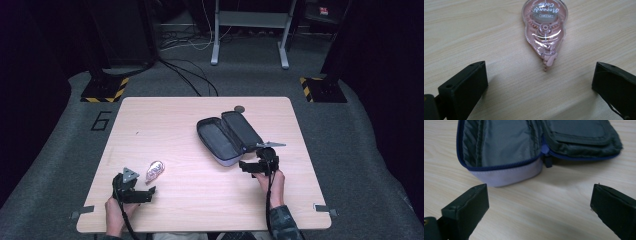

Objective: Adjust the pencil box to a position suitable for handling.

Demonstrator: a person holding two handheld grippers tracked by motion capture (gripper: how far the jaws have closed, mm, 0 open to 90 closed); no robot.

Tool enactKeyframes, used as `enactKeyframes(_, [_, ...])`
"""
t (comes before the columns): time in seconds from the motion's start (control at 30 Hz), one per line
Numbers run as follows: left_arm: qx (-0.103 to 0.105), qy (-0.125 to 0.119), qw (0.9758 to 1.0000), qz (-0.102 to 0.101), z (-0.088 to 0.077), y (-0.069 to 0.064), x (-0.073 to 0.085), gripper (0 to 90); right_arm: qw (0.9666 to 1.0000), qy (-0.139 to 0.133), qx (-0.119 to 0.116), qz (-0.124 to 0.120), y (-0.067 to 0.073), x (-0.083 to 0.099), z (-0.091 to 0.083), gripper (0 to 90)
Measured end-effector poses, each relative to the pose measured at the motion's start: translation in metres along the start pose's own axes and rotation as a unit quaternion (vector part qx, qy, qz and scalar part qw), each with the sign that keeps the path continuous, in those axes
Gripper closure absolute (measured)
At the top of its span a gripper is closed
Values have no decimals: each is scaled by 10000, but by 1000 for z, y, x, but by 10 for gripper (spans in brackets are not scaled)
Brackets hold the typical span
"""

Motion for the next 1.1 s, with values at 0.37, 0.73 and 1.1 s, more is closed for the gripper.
enactKeyframes(0.37, [7, 4, 10000, 12, 0, 0, 0, 2, 9998, 94, 110, 127, 18, -16, 22, 42])
enactKeyframes(0.73, [13, 12, 10000, 13, 0, 0, 0, 2, 9992, 51, 118, 380, 20, -28, 29, 60])
enactKeyframes(1.1, [31, 38, 10000, 36, 0, 0, 0, 2, 9979, 157, 563, 291, 21, -29, 34, 136])
Point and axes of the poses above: each handheld gripper's, and its own axes: z roughly forward along the jaws, x roughly out of its underside, y roughly to its left, the point moved 7 cm from there along z, roughly forward along the jaws, and after that the axes turned 13 degrees about x, right-handed, at the moved point
